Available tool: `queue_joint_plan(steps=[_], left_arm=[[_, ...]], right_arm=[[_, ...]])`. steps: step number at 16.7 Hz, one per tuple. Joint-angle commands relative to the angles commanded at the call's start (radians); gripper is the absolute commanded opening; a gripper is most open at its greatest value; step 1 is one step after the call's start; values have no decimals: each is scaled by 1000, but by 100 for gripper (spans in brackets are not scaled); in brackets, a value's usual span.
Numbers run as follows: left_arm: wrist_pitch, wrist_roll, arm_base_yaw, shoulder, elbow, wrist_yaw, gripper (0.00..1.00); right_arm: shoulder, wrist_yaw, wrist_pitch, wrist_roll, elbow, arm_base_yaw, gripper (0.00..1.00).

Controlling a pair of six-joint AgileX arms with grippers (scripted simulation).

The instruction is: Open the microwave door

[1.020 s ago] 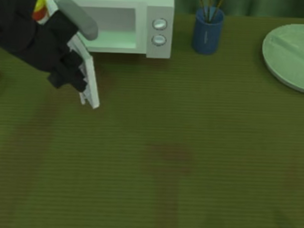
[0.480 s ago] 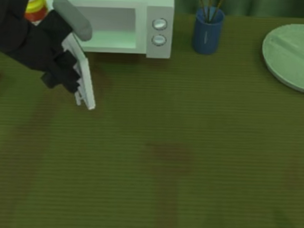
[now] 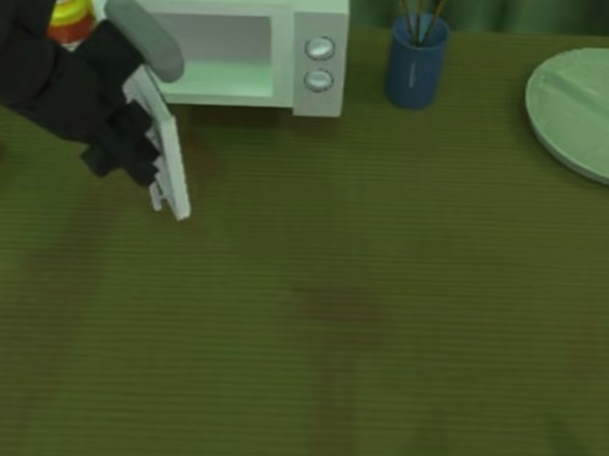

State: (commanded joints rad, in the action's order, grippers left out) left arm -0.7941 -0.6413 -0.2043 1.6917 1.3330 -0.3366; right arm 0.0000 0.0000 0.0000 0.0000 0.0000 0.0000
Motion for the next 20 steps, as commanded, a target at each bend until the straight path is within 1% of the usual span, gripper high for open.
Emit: queue_joint_plan(steps=[13,15,20], left_arm=[[-2,-2,-1,4,-2,-3,0],[-13,-32,9,5,4,-12,0],[-70,-163,63,14,17,-59,0]], right_arm=[[0,0,0,0,0,0,100],[0,0,0,0,0,0,100],[0,0,0,0,0,0,100]])
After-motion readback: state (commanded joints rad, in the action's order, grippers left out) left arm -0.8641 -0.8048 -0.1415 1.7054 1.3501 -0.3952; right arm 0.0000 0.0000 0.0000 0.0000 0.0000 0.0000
